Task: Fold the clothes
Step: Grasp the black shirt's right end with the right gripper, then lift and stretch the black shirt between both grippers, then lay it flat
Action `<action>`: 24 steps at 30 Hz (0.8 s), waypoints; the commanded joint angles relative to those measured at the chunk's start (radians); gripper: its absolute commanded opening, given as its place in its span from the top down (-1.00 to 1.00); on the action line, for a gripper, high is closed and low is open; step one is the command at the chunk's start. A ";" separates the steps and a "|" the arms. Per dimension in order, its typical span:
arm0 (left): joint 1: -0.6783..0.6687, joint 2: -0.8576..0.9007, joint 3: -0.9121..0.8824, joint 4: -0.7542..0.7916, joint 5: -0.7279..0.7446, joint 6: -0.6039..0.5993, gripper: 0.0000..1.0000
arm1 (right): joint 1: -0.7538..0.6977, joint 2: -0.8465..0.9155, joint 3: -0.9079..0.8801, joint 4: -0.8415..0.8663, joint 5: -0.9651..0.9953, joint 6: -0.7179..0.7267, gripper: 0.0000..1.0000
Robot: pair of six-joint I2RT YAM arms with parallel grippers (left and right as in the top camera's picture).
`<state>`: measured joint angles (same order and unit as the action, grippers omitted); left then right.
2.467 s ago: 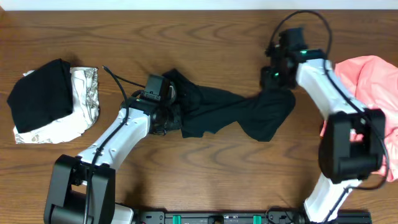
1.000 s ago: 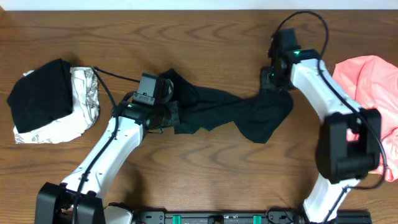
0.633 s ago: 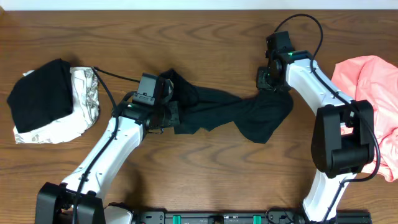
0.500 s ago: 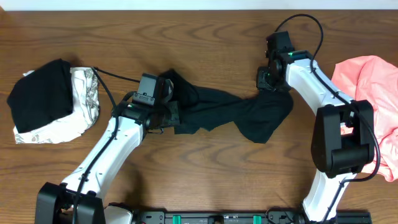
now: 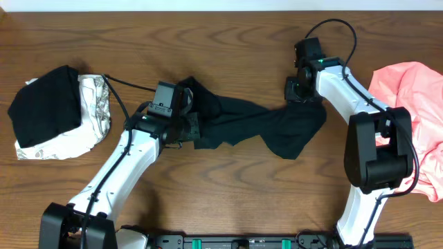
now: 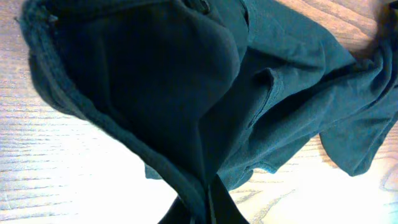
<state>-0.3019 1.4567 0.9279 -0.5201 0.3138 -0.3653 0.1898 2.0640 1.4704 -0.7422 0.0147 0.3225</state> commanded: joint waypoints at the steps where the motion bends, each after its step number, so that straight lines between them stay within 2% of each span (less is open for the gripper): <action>1: 0.003 -0.005 0.003 -0.003 -0.012 0.010 0.88 | 0.015 0.008 0.001 0.002 -0.003 0.014 0.52; 3: 0.003 -0.005 0.003 -0.003 -0.012 0.010 0.88 | 0.015 0.008 0.001 0.002 -0.003 0.014 0.80; 5: 0.003 -0.005 0.003 -0.003 -0.012 0.010 0.88 | 0.015 0.008 0.001 0.002 -0.003 0.014 0.98; 17: 0.003 -0.005 0.003 -0.003 -0.012 0.010 0.88 | 0.015 -0.002 0.002 -0.006 -0.003 0.014 0.98; 24: 0.003 -0.011 0.004 -0.003 -0.008 0.010 0.88 | 0.011 -0.197 0.003 -0.034 0.068 -0.025 0.98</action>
<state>-0.3019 1.4567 0.9279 -0.5201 0.3141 -0.3653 0.1894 2.0201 1.4685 -0.7692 0.0418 0.3248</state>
